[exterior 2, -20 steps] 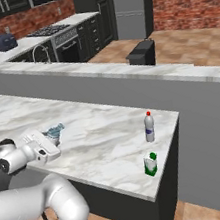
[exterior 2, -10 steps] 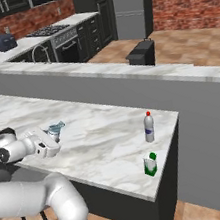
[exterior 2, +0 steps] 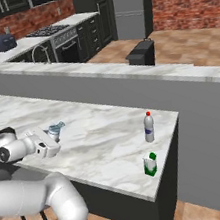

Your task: Move the drinks to the dining counter.

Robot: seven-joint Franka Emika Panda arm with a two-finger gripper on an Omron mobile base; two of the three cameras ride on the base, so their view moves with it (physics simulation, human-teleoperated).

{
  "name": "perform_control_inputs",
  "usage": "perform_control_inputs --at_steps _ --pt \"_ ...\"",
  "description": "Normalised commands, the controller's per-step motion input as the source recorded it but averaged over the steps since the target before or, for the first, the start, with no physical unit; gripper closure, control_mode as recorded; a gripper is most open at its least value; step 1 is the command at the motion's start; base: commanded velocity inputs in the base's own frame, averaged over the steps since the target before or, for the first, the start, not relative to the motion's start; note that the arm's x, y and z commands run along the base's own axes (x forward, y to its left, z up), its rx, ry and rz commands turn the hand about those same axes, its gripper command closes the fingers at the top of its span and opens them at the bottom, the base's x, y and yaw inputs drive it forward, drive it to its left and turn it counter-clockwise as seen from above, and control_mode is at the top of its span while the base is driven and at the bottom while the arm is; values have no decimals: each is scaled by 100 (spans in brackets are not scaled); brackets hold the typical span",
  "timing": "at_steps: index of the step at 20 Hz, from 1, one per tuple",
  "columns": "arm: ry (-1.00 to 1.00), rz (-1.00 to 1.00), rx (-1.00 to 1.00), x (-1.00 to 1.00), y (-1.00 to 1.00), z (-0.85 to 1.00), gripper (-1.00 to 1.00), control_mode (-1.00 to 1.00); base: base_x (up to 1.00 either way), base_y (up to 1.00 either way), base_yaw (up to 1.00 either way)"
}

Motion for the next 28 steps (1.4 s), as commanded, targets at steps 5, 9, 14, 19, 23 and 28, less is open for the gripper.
perform_control_inputs --at_steps 5,9,14,19,23,28 --pt "0 -23 -4 -2 53 -17 100 -100 0 0 0" --pt "-10 -25 -13 -23 97 -22 100 -100 0 0 0" --pt "-9 -20 -26 -14 93 -3 100 -100 0 0 0" --pt "-8 -17 -21 -13 66 0 100 -100 0 0 0" --pt "-4 -17 -16 -2 51 0 100 -100 0 0 0" --pt "-3 -18 -15 0 54 0 100 -100 0 0 0"
